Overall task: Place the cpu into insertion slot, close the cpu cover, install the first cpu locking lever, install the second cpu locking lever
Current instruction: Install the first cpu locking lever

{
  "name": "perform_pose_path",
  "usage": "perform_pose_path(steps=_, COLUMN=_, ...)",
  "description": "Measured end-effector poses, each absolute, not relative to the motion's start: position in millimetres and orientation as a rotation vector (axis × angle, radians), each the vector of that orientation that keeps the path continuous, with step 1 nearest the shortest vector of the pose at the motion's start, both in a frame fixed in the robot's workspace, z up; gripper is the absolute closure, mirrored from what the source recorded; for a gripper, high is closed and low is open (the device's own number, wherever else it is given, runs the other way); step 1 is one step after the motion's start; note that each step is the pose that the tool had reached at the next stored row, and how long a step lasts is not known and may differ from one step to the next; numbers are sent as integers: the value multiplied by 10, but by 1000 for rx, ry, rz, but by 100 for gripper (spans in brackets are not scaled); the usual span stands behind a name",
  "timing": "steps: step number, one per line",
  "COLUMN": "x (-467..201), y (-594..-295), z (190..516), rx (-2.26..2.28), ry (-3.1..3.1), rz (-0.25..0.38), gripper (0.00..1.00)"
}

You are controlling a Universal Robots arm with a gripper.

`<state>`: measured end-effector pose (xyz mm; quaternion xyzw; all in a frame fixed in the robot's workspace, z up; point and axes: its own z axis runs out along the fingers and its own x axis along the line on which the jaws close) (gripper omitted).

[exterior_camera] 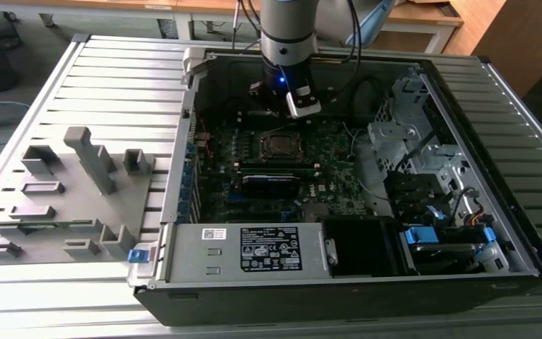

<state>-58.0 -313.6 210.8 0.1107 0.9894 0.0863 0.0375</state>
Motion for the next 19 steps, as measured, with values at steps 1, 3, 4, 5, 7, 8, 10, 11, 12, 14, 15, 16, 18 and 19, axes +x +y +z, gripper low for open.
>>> perform_pose_path(steps=1, x=-580, y=-3136, z=2104, rx=339, ry=3036, rz=263, gripper=89)
perform_pose_path(steps=3, x=-579, y=-3137, z=2092, rx=339, ry=3036, rz=258, gripper=89)
perform_pose_path(steps=4, x=-580, y=-3137, z=2085, rx=339, ry=3036, rz=255, gripper=89)
perform_pose_path(steps=5, x=-580, y=-3138, z=2079, rx=339, ry=3036, rz=252, gripper=89)
perform_pose_path(steps=7, x=-579, y=-3137, z=2068, rx=338, ry=3036, rz=241, gripper=89)
perform_pose_path(steps=8, x=-576, y=-3137, z=2064, rx=338, ry=3036, rz=236, gripper=89)
perform_pose_path(steps=10, x=-566, y=-3138, z=2057, rx=339, ry=3036, rz=227, gripper=89)
perform_pose_path(steps=11, x=-560, y=-3137, z=2054, rx=340, ry=3036, rz=224, gripper=89)
perform_pose_path(steps=12, x=-554, y=-3138, z=2051, rx=343, ry=3035, rz=220, gripper=89)
perform_pose_path(steps=14, x=-541, y=-3138, z=2047, rx=355, ry=3034, rz=214, gripper=89)
perform_pose_path(steps=15, x=-538, y=-3138, z=2046, rx=362, ry=3032, rz=213, gripper=89)
perform_pose_path(steps=16, x=-537, y=-3138, z=2045, rx=368, ry=3031, rz=212, gripper=89)
perform_pose_path(steps=18, x=-536, y=-3134, z=2044, rx=372, ry=3031, rz=212, gripper=89)
perform_pose_path(steps=19, x=-536, y=-3130, z=2044, rx=373, ry=3031, rz=212, gripper=89)
